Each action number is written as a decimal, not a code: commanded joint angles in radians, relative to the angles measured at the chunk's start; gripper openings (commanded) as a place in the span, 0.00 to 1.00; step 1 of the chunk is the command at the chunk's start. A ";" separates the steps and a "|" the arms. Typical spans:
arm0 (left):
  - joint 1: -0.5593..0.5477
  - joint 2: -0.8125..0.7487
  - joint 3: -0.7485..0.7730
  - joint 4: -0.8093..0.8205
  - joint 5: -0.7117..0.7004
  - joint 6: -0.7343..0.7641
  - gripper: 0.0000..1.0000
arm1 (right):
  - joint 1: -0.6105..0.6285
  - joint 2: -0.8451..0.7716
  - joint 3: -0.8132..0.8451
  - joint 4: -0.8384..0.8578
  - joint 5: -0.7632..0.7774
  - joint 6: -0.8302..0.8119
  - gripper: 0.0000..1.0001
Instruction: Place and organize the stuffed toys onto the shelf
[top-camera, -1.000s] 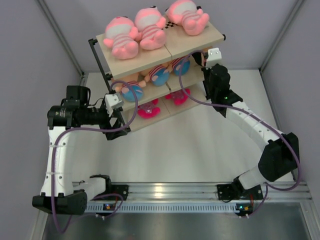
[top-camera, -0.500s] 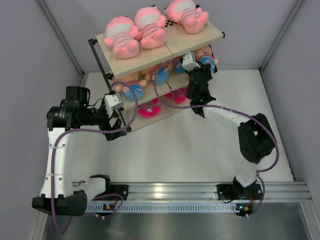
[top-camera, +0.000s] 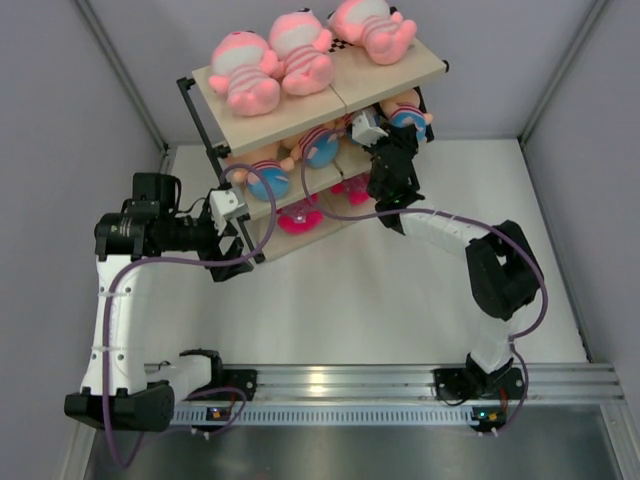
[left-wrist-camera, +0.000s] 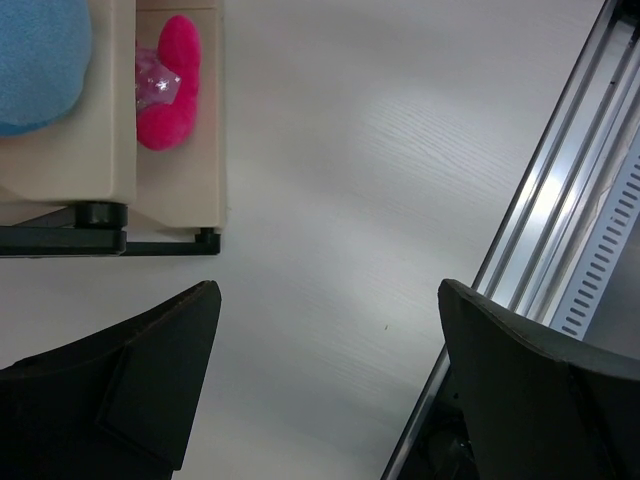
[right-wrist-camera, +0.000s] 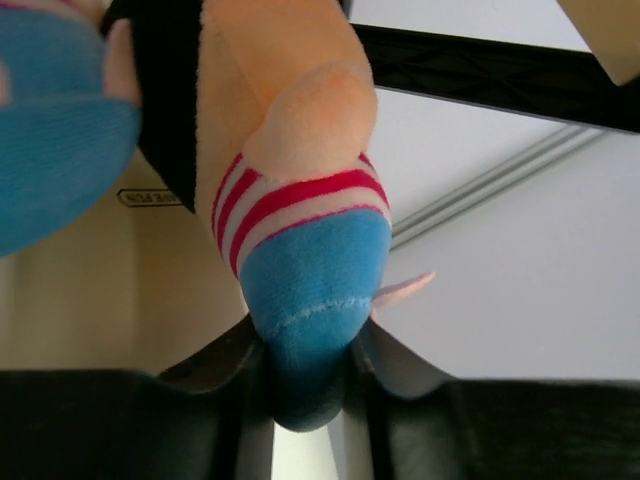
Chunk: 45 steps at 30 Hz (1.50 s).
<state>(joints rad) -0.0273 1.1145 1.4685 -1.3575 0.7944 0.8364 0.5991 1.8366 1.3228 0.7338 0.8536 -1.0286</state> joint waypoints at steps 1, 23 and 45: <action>0.003 -0.018 -0.004 -0.005 0.006 0.010 0.96 | -0.007 -0.080 -0.008 -0.097 -0.083 0.053 0.27; 0.003 -0.030 -0.019 -0.005 -0.001 0.021 0.96 | -0.114 -0.343 0.015 -0.629 -0.533 0.537 0.85; 0.001 -0.038 -0.019 -0.006 -0.023 0.023 0.97 | -0.225 -0.425 0.079 -0.731 -0.809 0.808 0.88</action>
<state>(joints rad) -0.0273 1.0950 1.4502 -1.3579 0.7681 0.8413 0.3954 1.4734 1.3563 -0.0002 0.1062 -0.2955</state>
